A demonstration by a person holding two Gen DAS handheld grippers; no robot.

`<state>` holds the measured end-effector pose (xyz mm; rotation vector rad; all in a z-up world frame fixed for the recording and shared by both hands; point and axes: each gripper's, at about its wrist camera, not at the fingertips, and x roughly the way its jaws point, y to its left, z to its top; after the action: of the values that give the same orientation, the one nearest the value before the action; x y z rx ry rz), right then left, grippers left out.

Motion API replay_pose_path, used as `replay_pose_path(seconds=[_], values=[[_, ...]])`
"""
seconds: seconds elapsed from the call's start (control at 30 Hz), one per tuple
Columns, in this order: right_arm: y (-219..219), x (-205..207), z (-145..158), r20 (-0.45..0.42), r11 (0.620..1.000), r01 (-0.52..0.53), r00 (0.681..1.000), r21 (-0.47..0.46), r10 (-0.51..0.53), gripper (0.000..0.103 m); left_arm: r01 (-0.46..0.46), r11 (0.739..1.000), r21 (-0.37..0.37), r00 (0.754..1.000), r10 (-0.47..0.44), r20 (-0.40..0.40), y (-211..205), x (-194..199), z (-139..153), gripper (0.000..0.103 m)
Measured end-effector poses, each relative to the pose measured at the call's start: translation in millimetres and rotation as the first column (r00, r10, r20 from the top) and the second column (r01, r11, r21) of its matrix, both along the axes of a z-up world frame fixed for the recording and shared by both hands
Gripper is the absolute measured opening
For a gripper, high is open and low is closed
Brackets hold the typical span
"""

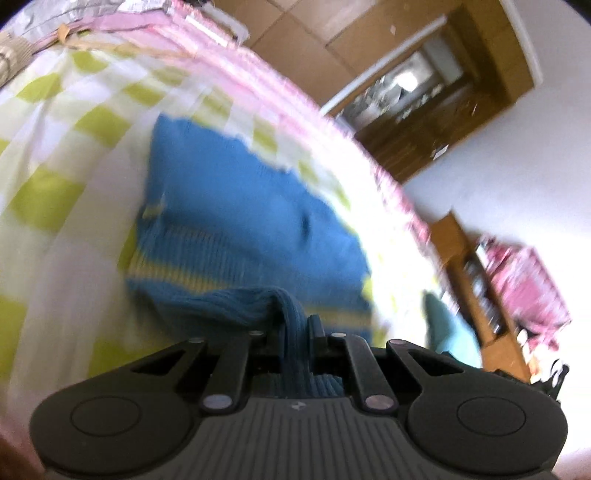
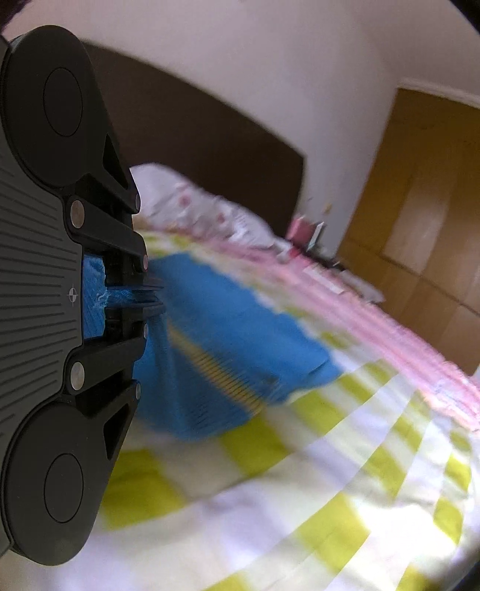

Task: Fold small clothes
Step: 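Grasp the hem with both grippers and fold it up toward the collar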

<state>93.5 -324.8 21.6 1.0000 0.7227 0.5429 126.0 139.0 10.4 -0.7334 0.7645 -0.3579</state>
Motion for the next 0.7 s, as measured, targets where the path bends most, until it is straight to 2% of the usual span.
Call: replay_pose_path(seconds=[0.17, 0.3, 0.37, 0.43, 0.5, 0.53, 0.63, 0.7], values=[[5, 45, 13, 0.052, 0.998, 0.037, 0.998, 0.052, -0.04, 0.002, -0.051, 0.998, -0.039, 0.996, 0.054, 0.07, 14, 36, 8, 0.017], [10, 82, 19, 0.075, 0.997, 0.069, 0.995, 0.046, -0.072, 0.002, -0.116, 0.992, -0.058, 0.987, 0.121, 0.101, 27, 64, 7, 0.013], [19, 94, 24, 0.087, 0.999, 0.036, 0.996, -0.033, -0.033, 0.003, -0.144, 0.988, -0.06, 0.985, 0.149, 0.093, 33, 74, 4, 0.013], [31, 95, 30, 0.098, 0.984, -0.034, 0.994, -0.178, 0.052, 0.007, -0.138, 0.988, -0.065, 0.985, 0.144, 0.096, 36, 73, 1, 0.013], [42, 87, 31, 0.099, 0.929, -0.088, 0.986, -0.361, 0.132, 0.007, -0.135, 0.99, -0.028, 0.987, 0.137, 0.083, 36, 70, -5, 0.013], [48, 84, 30, 0.086, 0.898, -0.118, 0.982, -0.424, 0.169, 0.008, -0.136, 0.991, -0.012, 0.988, 0.137, 0.067, 35, 69, -7, 0.013], [60, 66, 23, 0.045, 0.805, -0.221, 0.955, -0.55, 0.293, 0.008, -0.103, 0.995, 0.013, 0.994, 0.102, 0.036, 34, 57, -15, 0.013], [70, 59, 22, 0.024, 0.737, -0.274, 0.93, -0.618, 0.366, 0.013, -0.07, 0.996, 0.055, 0.997, 0.069, 0.034, 30, 50, -15, 0.013]])
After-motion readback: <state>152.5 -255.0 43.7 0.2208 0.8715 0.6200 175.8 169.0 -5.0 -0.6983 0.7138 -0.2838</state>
